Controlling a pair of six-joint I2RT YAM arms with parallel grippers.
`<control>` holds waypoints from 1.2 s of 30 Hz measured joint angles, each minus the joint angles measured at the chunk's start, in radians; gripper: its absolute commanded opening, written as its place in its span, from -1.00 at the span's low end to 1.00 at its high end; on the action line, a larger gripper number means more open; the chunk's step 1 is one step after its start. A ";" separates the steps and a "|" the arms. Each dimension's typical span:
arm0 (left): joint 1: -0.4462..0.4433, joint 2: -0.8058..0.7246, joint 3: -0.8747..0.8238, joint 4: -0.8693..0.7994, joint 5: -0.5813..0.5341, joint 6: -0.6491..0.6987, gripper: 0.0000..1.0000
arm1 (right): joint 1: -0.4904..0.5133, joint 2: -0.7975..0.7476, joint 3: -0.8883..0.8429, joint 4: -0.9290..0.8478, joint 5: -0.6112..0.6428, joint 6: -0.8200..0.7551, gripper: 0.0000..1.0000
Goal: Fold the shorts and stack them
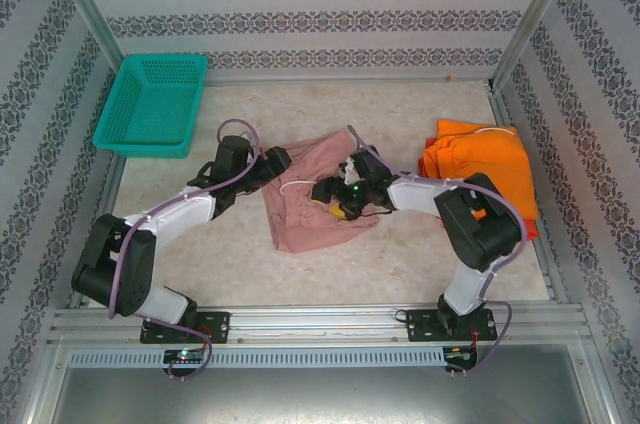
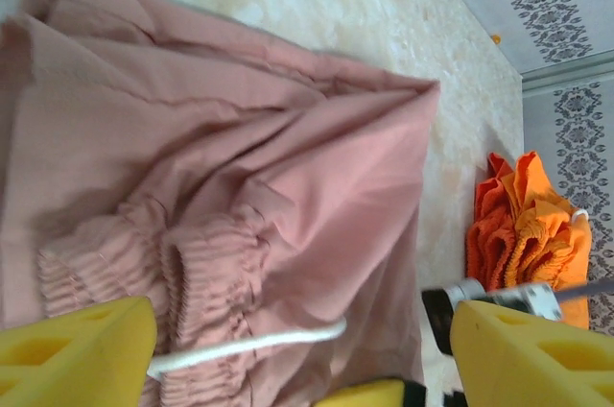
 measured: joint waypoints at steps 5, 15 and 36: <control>0.000 0.038 0.033 -0.021 0.012 0.015 0.32 | -0.008 -0.140 -0.012 -0.028 0.007 -0.005 0.62; -0.001 0.216 0.144 -0.085 0.058 0.054 0.09 | -0.127 -0.064 0.163 -0.070 0.007 -0.035 0.70; -0.014 0.293 0.171 -0.130 0.057 0.078 -1.00 | -0.219 0.426 0.632 -0.109 -0.061 -0.019 0.70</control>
